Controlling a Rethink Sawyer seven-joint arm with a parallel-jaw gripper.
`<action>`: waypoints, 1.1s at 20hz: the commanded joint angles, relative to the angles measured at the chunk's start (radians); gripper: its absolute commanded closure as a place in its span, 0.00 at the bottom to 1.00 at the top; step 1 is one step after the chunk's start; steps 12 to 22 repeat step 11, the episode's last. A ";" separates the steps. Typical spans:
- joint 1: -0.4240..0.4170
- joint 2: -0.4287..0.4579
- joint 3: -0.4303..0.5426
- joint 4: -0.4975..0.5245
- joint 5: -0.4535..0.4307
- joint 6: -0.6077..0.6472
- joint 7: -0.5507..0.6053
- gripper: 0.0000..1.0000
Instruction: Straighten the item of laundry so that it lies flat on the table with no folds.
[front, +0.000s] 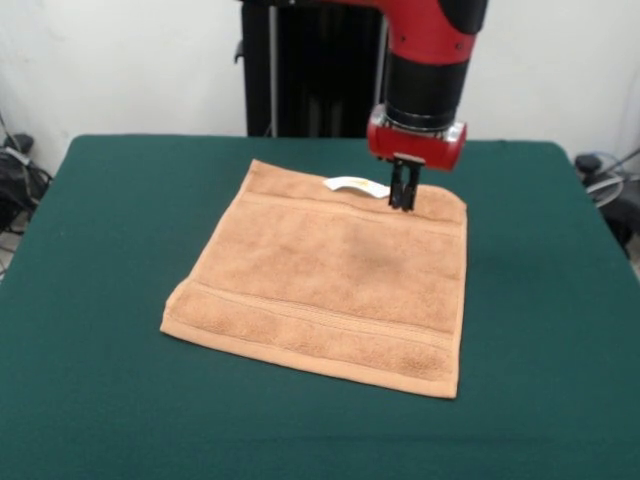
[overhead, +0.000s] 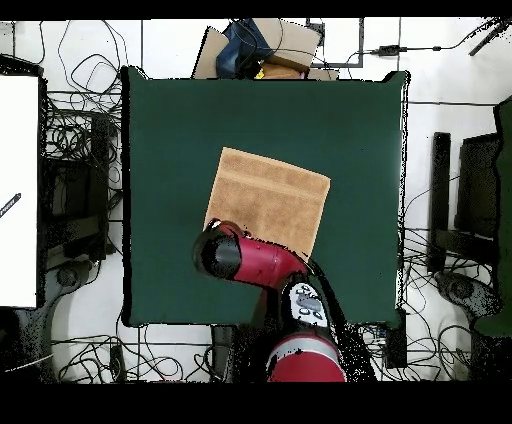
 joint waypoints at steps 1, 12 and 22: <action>-0.030 0.033 0.021 -0.031 0.038 0.042 0.167 1.00; -0.064 0.080 0.046 -0.024 -0.034 -0.064 0.125 1.00; -0.064 0.080 0.046 -0.024 -0.034 -0.064 0.125 1.00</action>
